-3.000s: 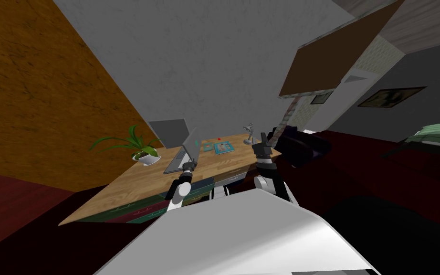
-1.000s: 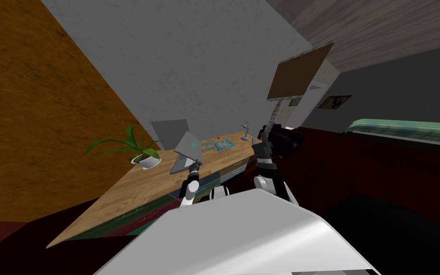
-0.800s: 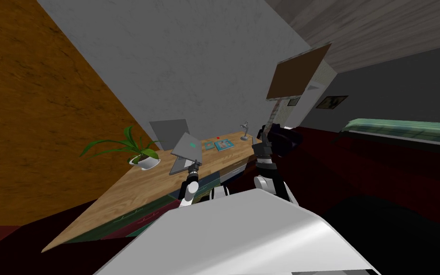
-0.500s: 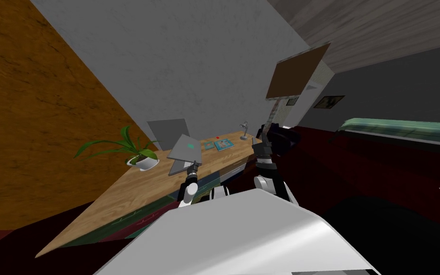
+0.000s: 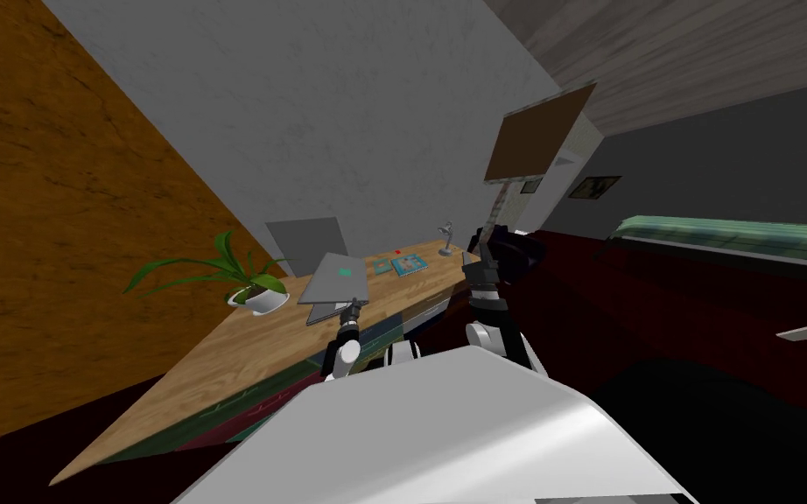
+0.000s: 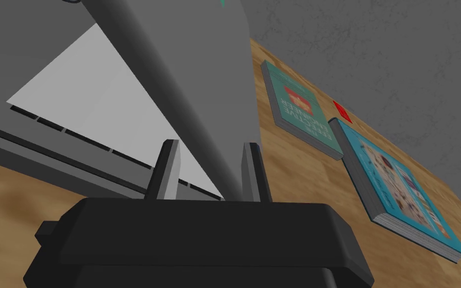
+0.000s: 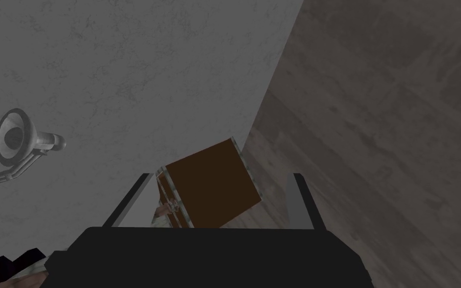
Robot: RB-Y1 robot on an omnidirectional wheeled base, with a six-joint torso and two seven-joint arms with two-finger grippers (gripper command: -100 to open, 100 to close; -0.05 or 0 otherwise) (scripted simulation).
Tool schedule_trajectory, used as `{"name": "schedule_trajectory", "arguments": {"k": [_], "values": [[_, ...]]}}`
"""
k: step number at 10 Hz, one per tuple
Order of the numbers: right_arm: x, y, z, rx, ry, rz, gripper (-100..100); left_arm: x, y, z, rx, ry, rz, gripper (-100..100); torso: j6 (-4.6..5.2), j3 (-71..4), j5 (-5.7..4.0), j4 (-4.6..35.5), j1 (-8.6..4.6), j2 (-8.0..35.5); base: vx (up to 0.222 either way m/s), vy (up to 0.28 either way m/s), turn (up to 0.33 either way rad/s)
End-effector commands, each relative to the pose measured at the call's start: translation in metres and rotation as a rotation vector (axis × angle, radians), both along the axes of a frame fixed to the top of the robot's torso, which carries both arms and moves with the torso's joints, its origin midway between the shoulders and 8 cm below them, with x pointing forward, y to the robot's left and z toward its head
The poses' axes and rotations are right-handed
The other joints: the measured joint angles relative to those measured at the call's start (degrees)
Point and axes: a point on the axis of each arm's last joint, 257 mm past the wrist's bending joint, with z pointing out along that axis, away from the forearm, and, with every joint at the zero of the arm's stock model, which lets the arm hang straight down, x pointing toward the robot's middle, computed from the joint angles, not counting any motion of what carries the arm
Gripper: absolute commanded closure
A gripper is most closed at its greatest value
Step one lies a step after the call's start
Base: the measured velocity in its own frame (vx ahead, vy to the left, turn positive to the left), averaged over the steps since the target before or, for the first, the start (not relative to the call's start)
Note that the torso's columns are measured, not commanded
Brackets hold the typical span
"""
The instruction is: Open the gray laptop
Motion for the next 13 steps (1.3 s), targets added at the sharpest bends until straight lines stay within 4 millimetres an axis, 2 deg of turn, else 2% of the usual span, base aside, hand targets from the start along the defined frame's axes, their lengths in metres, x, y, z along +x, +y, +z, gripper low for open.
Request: {"name": "schedule_trajectory", "arguments": {"k": [1,8,10,13], "values": [[0.0,0.0,0.0,0.0,0.0,0.0,0,0.004,0.0,0.002,-0.007,0.012,-0.012,-100,0.08,-0.01,-0.06,0.1,-0.07,-0.03,0.009,-0.024,0.14],[0.0,0.0,0.0,0.0,0.0,0.0,0,0.02,-0.003,0.02,-0.013,0.025,-0.078,-100,0.08,0.01,-0.11,0.33,-0.07,0.0,0.01,-0.051,0.115],[0.0,0.0,0.0,0.0,0.0,0.0,0,0.027,-0.001,0.033,-0.011,0.016,-0.103,-100,0.06,0.03,-0.11,0.35,-0.03,0.04,0.01,-0.055,0.137],[0.0,0.0,0.0,0.0,0.0,0.0,0,0.03,-0.006,0.038,-0.011,0.018,-0.138,-100,0.08,0.05,-0.09,0.33,-0.04,0.06,0.002,-0.044,0.083]]}}
